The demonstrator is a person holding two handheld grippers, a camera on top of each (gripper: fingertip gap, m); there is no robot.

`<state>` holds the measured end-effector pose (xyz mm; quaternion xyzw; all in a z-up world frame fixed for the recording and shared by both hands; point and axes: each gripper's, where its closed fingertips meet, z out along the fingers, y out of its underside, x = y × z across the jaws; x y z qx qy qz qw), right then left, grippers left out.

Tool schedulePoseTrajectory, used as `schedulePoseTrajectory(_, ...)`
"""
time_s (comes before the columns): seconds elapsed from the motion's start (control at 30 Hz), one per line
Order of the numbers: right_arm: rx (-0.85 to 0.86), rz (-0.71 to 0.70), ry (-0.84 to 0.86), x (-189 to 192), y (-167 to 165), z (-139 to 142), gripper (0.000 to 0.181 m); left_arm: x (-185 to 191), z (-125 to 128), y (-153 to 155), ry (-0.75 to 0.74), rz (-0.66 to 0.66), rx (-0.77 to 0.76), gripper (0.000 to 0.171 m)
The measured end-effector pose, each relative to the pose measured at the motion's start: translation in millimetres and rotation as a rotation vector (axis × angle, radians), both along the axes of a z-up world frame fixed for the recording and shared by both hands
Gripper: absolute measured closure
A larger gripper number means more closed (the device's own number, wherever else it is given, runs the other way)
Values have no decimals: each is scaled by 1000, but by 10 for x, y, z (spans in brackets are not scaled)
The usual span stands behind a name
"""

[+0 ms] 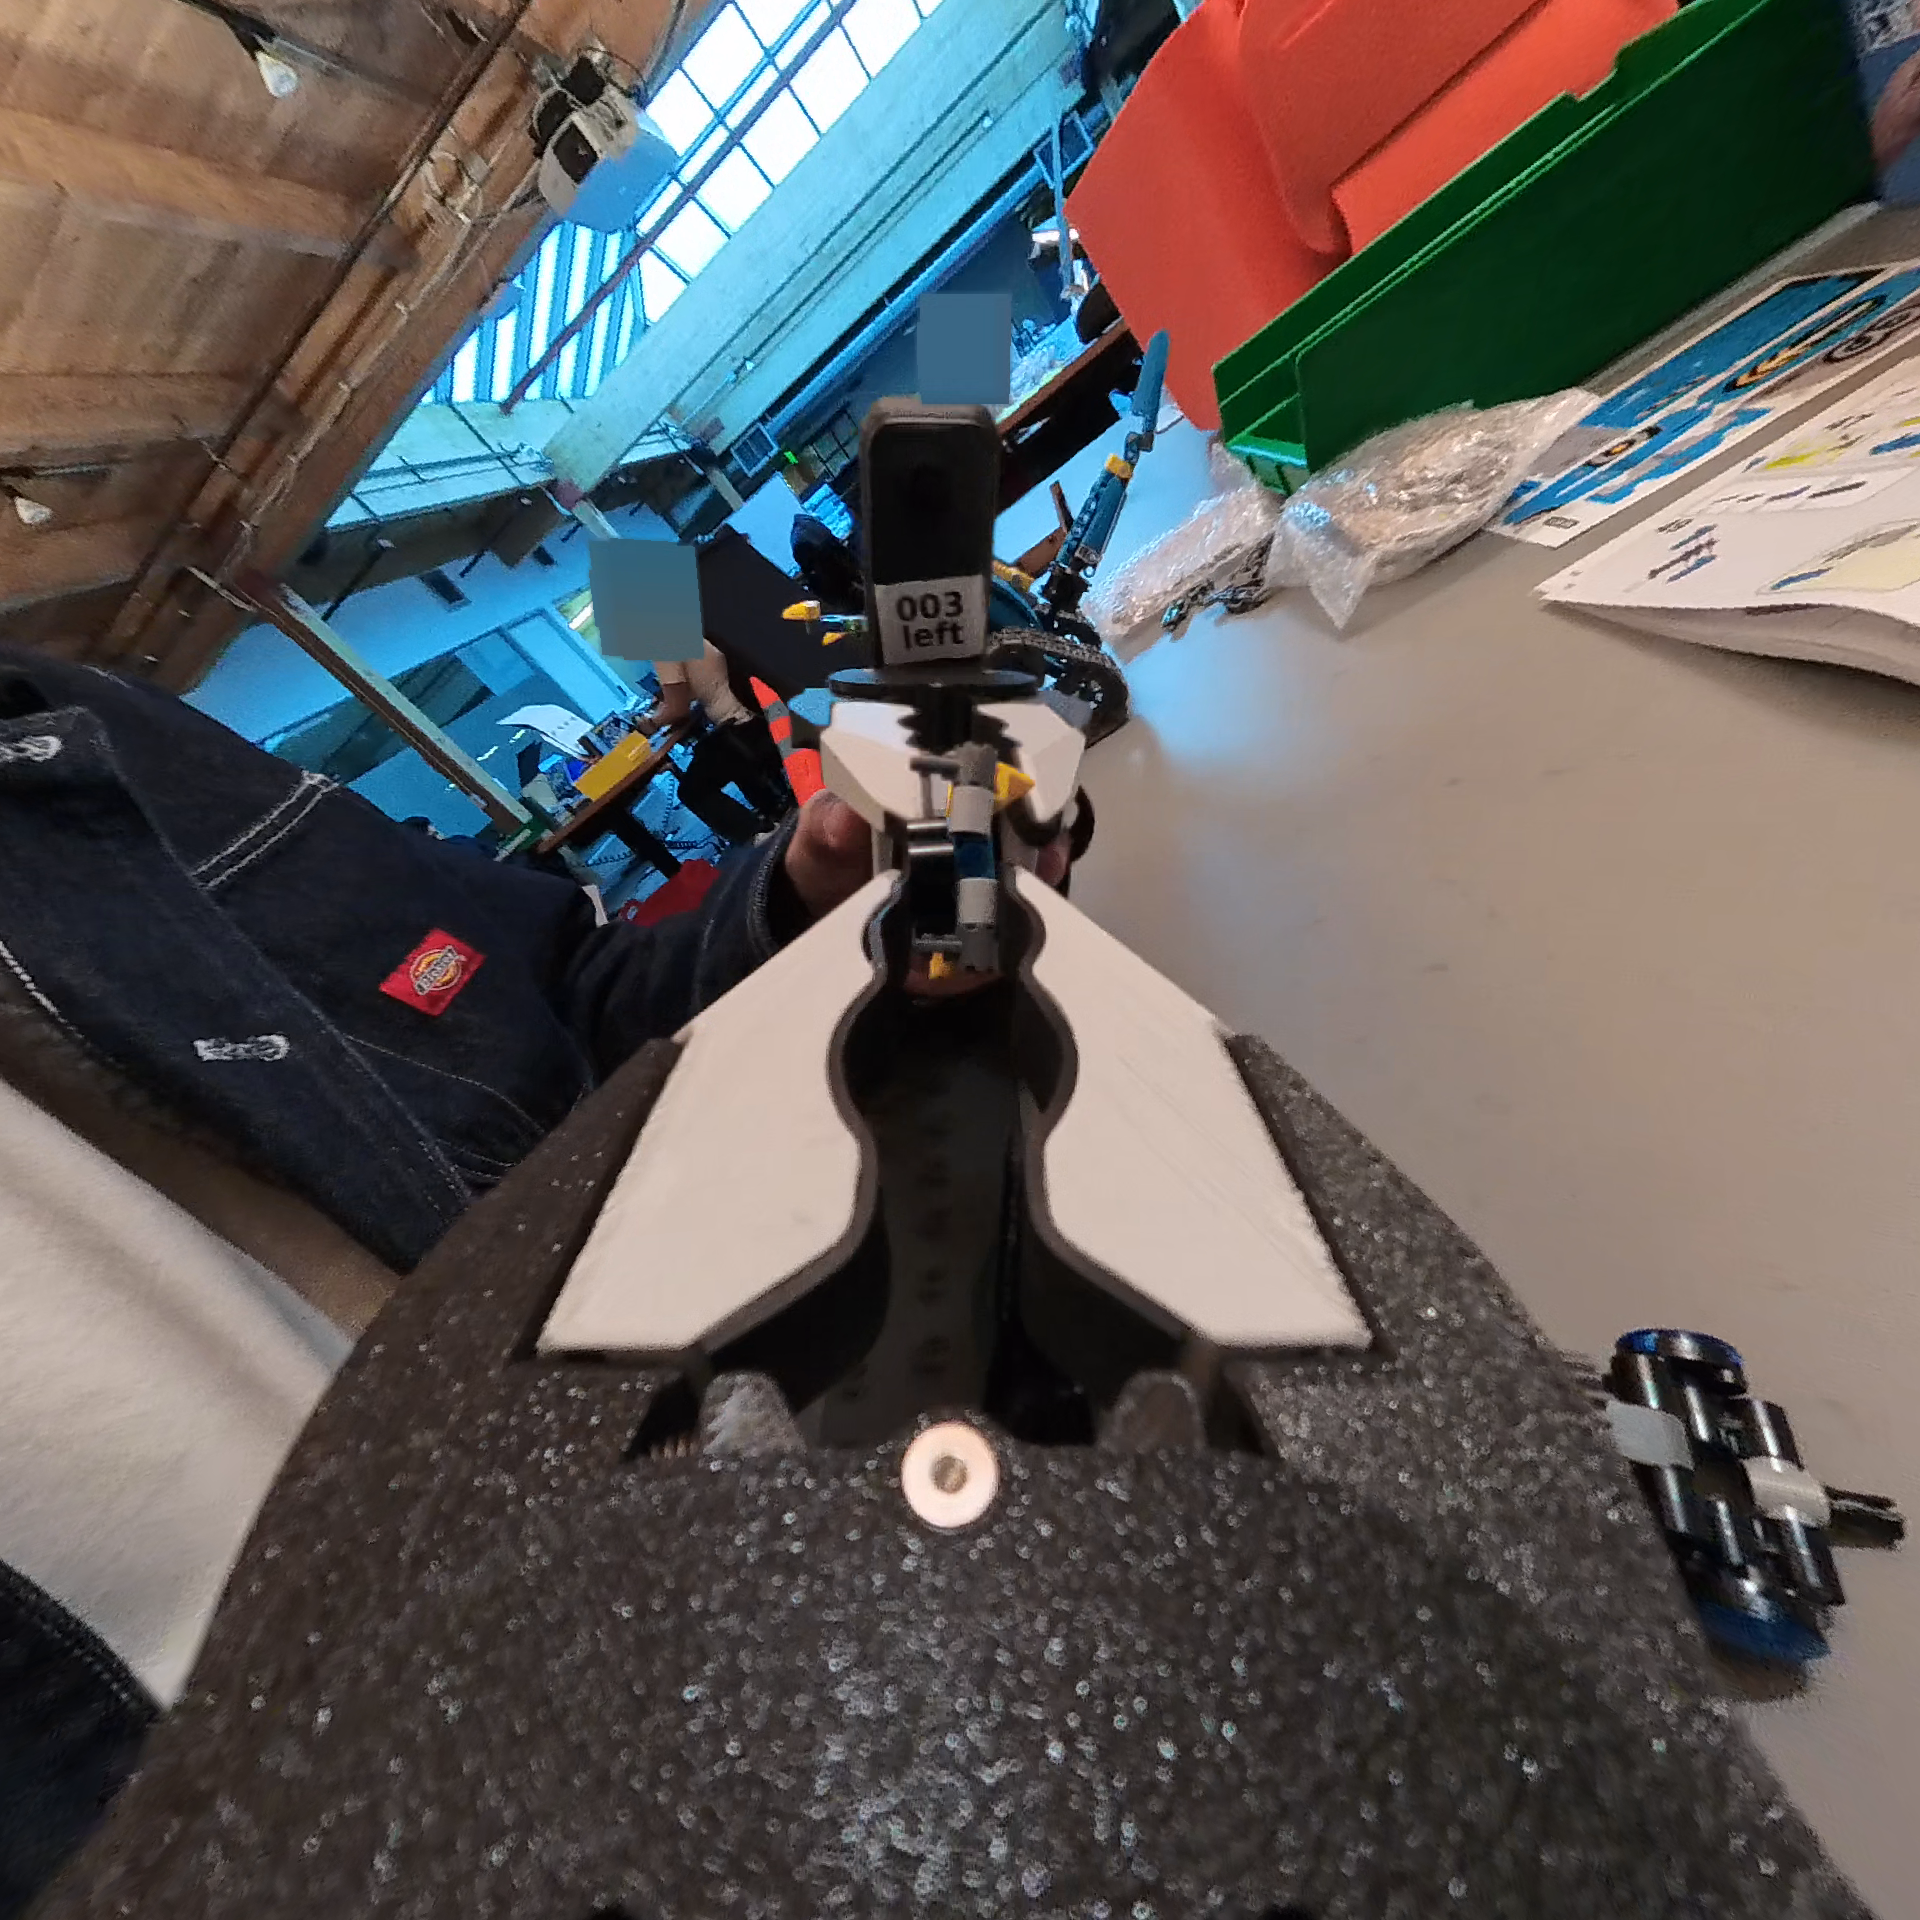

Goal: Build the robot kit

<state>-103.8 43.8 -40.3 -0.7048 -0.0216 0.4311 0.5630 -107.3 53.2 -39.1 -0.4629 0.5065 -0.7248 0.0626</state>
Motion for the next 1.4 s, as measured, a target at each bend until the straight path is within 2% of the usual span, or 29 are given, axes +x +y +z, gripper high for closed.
schedulePoseTrajectory(0.1,-6,16,8,-23,-5,-8,166,-9,-55,-92,20,-38,37,151)
schedulePoseTrajectory(0.17,-11,41,3,-72,-15,-21,166,-21,-87,-159,31,-66,62,161)
schedulePoseTrajectory(0.3,-3,81,5,-121,-54,2,166,-69,-59,-199,-8,-76,113,161)
schedulePoseTrajectory(0.37,-6,100,-44,-155,-79,-20,166,-101,-88,-223,7,-110,152,160)
schedulePoseTrajectory(0.43,-37,137,-89,-182,-106,-69,166,-117,-151,-244,46,-146,230,150)
schedulePoseTrajectory(0.5,-73,185,-157,-194,-141,-126,166,-187,-213,-320,83,-235,319,147)
schedulePoseTrajectory(0.6,-98,251,-234,-225,-159,-113,166,-185,-278,-381,117,-297,412,147)
schedulePoseTrajectory(0.67,-104,292,-261,-270,-146,-80,166,-179,-256,-426,108,-330,416,149)
schedulePoseTrajectory(0.73,-108,266,-265,-204,-100,-50,166,-124,-216,-371,98,-284,408,157)
schedulePoseTrajectory(0.87,-122,244,-251,-160,-36,-66,166,-62,-250,-306,110,-216,429,160)
schedulePoseTrajectory(0.93,-106,204,-229,-113,10,-48,165,-2,-255,-234,129,-160,407,161)
schedulePoseTrajectory(0.97,-98,149,-240,-34,47,-45,158,38,-256,-183,134,-123,396,160)
schedulePoseTrajectory(1.0,-83,64,-264,96,90,-37,150,74,-255,-132,131,-89,390,161)
schedulePoseTrajectory(1.1,-43,-193,-308,576,66,33,152,195,-277,50,129,31,377,160)
schedulePoseTrajectory(1.13,-70,-238,-315,694,15,9,151,216,-251,74,116,46,338,160)
schedulePoseTrajectory(1.2,-142,-168,-291,629,-122,-64,153,251,-139,126,79,68,193,160)
schedulePoseTrajectory(1.27,-119,-71,-254,360,-160,-34,148,245,26,187,42,62,14,160)
schedulePoseTrajectory(1.33,0,-138,-329,209,-54,54,144,252,101,280,32,81,-95,160)
schedulePoseTrajectory(1.4,99,-281,-508,104,123,89,128,243,171,329,16,87,-202,160)
